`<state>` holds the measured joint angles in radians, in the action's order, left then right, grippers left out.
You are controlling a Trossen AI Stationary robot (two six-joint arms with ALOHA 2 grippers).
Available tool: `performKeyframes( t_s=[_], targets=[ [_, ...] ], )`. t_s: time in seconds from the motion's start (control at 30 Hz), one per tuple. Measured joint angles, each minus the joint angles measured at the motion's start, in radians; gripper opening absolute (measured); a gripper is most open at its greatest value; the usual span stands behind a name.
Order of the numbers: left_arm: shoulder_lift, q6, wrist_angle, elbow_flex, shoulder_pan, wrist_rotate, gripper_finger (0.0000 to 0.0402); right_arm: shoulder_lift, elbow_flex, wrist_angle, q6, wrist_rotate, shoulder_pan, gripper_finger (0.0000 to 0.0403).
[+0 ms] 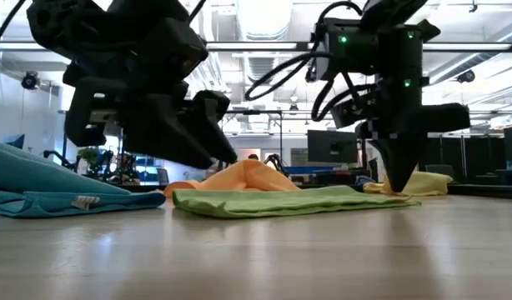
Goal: Fold microfiber towels
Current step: Fold the light green microfiber towel
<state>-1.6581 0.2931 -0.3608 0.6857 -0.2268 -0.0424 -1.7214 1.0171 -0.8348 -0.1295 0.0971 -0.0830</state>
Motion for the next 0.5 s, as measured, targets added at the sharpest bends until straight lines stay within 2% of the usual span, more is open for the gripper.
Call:
performKeyframes(
  t_s=[0.23, 0.33, 0.5],
  targets=[
    [0.026, -0.004, 0.126, -0.001, 0.0, 0.083, 0.0187, 0.0, 0.01, -0.053, -0.006, 0.0, -0.001, 0.0018],
    [0.043, -0.016, 0.133, -0.004, -0.004, 0.084, 0.0187, 0.0, 0.017, -0.08, 0.008, 0.0, -0.015, 0.0044],
    [0.054, -0.025, 0.132, -0.004, -0.004, 0.084, 0.0187, -0.002, -0.002, -0.075, 0.126, 0.007, -0.048, 0.0093]
  ],
)
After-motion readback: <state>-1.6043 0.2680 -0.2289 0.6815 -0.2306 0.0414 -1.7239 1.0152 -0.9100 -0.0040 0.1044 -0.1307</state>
